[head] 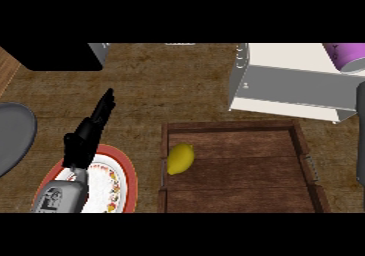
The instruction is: Pick the can from the tray and place it in the tiered shelf
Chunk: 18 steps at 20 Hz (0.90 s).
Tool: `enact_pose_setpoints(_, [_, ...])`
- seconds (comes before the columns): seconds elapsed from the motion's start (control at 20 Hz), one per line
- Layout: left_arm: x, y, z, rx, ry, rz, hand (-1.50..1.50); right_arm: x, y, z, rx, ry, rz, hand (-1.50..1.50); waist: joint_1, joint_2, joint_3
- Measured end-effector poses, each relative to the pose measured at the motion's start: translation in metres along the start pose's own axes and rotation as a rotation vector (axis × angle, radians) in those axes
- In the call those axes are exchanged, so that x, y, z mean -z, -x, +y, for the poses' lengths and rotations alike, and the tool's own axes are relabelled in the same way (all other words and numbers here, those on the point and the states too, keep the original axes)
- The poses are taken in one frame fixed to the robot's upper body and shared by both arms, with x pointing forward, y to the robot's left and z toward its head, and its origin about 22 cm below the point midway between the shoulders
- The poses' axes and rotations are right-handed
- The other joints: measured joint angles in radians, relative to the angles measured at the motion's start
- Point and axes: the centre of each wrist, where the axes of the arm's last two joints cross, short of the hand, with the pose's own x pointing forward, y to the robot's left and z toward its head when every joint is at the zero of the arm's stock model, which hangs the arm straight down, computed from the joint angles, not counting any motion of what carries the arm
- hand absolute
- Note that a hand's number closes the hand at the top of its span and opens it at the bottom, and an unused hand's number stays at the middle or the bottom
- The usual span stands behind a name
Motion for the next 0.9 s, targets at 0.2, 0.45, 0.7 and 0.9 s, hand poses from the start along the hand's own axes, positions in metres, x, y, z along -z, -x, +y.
enact_pose_setpoints(0.2, [-0.003, 0.001, -0.006, 0.002, 0.006, 0.002, 0.00, 0.005, -0.009, -0.006, 0.063, -0.020, -0.002, -1.50, 0.002, 0.000, 0.000])
enact_pose_setpoints(0.45, [-0.003, 0.001, -0.007, -0.005, 0.005, 0.007, 0.00, 0.016, -0.024, -0.030, 0.202, 0.040, 0.033, -1.50, 0.001, 0.000, 0.000])
enact_pose_setpoints(0.7, [-0.002, 0.002, -0.002, -0.007, -0.007, 0.009, 0.00, 0.033, -0.029, -0.076, 0.323, 0.153, 0.100, -1.50, -0.008, -0.003, 0.000])
enact_pose_setpoints(0.9, [-0.007, 0.006, 0.002, -0.006, -0.010, 0.014, 0.00, 0.046, -0.016, -0.123, 0.338, 0.210, 0.181, -1.50, -0.017, -0.006, -0.001])
